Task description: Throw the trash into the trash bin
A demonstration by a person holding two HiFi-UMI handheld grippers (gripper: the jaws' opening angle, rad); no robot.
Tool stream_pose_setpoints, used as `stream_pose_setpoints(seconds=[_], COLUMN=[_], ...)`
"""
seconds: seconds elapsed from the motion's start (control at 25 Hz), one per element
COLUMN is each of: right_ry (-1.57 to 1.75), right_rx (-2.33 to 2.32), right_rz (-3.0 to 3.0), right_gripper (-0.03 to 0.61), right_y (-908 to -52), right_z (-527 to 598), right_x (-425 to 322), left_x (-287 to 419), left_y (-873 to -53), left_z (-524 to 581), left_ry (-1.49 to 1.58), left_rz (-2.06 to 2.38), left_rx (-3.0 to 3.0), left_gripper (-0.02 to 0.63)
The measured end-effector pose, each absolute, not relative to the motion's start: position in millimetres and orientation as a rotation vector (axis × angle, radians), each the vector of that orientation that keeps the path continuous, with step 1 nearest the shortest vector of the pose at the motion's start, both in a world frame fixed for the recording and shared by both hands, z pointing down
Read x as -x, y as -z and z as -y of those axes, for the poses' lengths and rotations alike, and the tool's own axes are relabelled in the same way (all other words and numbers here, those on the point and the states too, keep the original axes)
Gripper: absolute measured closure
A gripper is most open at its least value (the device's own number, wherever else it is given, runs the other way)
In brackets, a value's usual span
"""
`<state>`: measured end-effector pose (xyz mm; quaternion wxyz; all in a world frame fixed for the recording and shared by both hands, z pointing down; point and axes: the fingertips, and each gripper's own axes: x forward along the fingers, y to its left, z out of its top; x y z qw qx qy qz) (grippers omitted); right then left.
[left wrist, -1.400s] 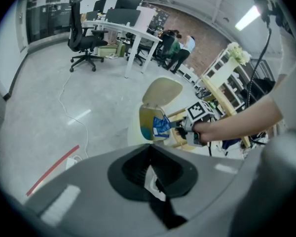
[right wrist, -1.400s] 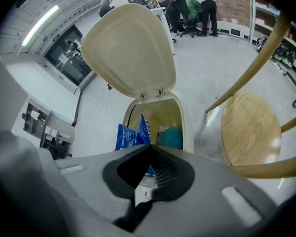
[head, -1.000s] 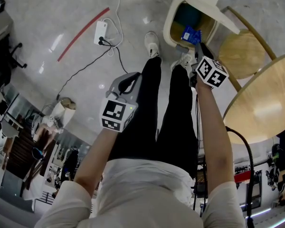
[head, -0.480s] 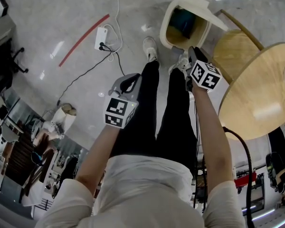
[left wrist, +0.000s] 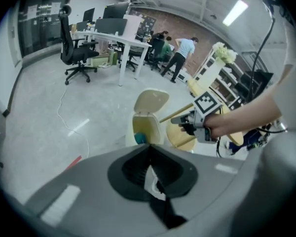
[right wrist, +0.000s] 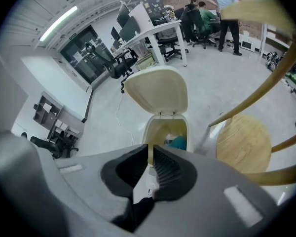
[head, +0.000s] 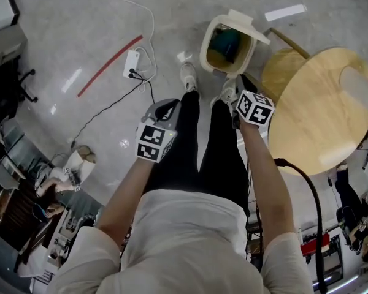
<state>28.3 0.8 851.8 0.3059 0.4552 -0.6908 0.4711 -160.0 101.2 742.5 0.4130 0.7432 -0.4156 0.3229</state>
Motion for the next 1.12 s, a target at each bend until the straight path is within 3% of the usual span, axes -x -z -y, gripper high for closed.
stream_pose_setpoints(seconds=[0.4, 1.12], right_ry=[-1.224, -1.222], right_rx=[-1.218, -1.227], right_rz=[1.864, 1.974], right_gripper=[0.577, 0.578], right_y=[-787.2, -688.5], right_z=[-6.0, -18.3], right_x=[-40.0, -47.5], left_x=[145.7, 133.7], left_y=[-691.0, -619.9], left_z=[-98.4, -84.6], left_ry=[-0.776, -0.769], left_rz=[1.036, 1.025], left_rx=[-1.884, -1.967], left_gripper=[0.611, 0.611])
